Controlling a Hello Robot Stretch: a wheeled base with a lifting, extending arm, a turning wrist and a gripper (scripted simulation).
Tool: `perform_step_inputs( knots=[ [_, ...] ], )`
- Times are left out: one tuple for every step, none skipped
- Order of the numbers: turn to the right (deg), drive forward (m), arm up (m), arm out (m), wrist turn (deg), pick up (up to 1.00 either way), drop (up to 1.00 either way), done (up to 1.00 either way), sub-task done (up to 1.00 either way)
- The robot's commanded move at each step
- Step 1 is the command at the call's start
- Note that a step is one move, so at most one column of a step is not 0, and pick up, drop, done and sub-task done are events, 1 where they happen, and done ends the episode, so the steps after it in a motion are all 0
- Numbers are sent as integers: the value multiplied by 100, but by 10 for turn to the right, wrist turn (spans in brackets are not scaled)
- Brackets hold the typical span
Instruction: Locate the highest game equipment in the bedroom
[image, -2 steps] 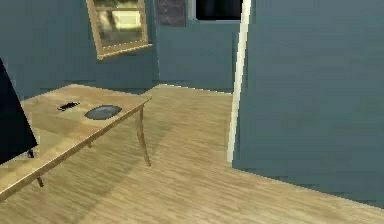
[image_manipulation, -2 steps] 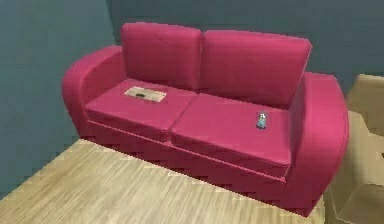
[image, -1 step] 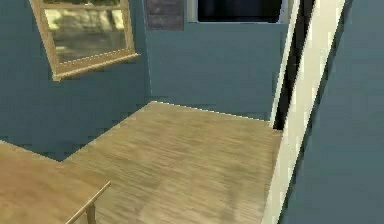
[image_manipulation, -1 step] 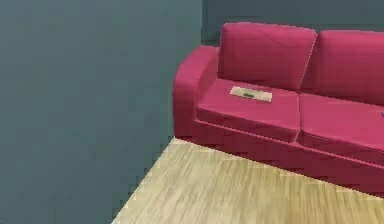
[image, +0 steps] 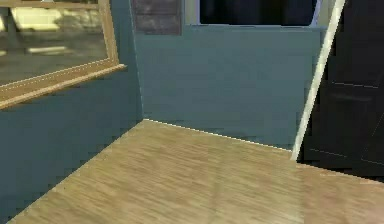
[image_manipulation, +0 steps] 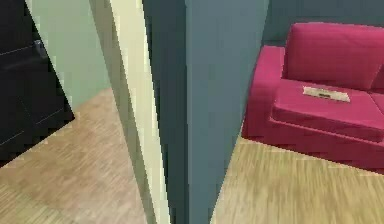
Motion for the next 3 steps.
perform_step_inputs(
  knots=[
    [450, 0, 0, 0, 0, 0, 0, 0, 0],
    [30, 0, 0, 0, 0, 0, 0, 0, 0],
    [-90, 0, 0, 0, 0, 0, 0, 0, 0]
  ],
)
